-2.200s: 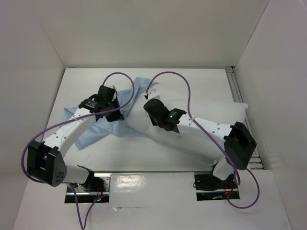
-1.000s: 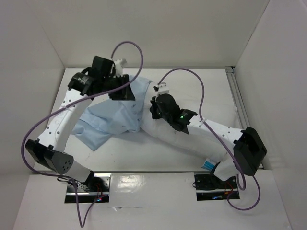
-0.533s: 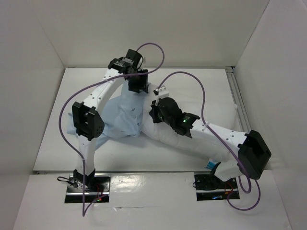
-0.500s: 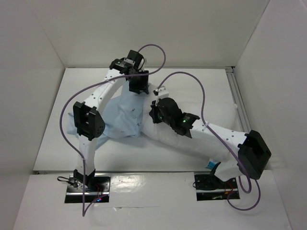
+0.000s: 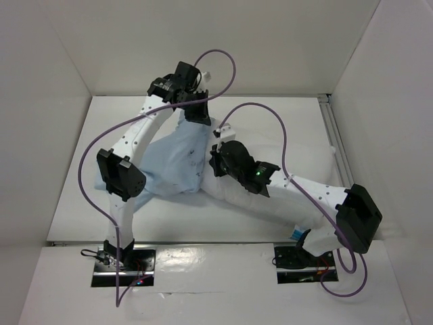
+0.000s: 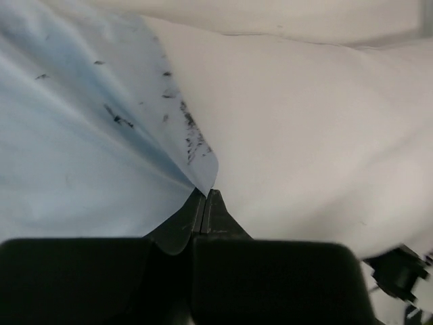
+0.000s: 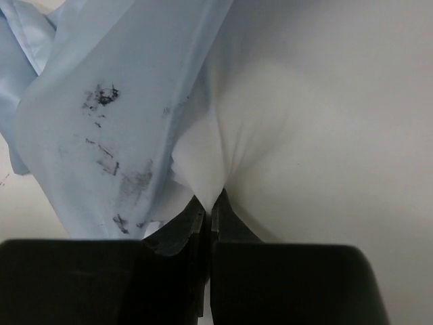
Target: Put the pillow into the pillowcase
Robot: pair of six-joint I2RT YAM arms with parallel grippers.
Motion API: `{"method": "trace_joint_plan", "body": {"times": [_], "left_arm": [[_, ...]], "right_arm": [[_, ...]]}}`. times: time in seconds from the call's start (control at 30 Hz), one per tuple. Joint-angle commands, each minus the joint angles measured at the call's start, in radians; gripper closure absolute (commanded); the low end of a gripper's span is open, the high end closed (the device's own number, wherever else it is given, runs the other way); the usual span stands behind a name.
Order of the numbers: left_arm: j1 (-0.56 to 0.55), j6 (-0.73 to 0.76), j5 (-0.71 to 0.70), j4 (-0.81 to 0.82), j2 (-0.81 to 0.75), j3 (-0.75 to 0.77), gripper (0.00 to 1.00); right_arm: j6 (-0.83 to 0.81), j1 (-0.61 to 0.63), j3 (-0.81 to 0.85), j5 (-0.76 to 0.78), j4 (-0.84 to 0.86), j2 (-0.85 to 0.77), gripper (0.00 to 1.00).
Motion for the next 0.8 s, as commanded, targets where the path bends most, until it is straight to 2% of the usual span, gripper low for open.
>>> {"method": "trace_joint_plan", "body": {"times": [0.0, 0.17, 0.3, 0.47, 0.5, 0.53, 0.57, 0.63, 0.67, 0.77], "left_arm": [[-0.045, -0.030, 0.245, 0.070, -0.128, 0.042, 1.00], [-0.074, -0.080, 0.328, 0.141, -0.118, 0.077, 1.00], [-0.010, -0.101, 0.339, 0.190, -0.040, 0.131, 1.00], [0.047, -0.080, 0.247, 0.217, 0.041, 0.120, 1.00], [0.058, -0.069, 0.235, 0.217, 0.064, 0.120, 0.96], [0.073, -0.060, 0.226, 0.217, 0.065, 0.132, 0.86], [0.073, -0.060, 0.226, 0.198, 0.075, 0.146, 0.68], [0.094, -0.011, 0.200, 0.179, 0.054, 0.146, 0.51], [0.094, 0.002, 0.181, 0.170, 0.039, 0.136, 0.48], [0.122, 0.025, 0.137, 0.161, -0.040, 0.093, 0.34]], "right_arm": [[-0.017, 0.020, 0.057, 0.034, 0.063, -0.036, 1.00], [-0.030, 0.020, 0.138, 0.143, 0.148, -0.037, 1.00], [-0.042, 0.020, 0.174, 0.153, 0.226, -0.001, 1.00], [-0.080, 0.020, 0.197, 0.175, 0.237, 0.109, 1.00], [-0.089, 0.020, 0.212, 0.184, 0.222, 0.129, 1.00], [-0.089, 0.020, 0.258, 0.184, 0.174, 0.155, 1.00], [-0.089, 0.020, 0.279, 0.167, 0.147, 0.155, 0.96], [-0.108, 0.020, 0.303, 0.158, 0.081, 0.137, 0.75], [-0.108, 0.020, 0.303, 0.158, 0.064, 0.119, 0.54], [-0.099, 0.020, 0.254, 0.158, -0.007, 0.016, 0.17]]}}
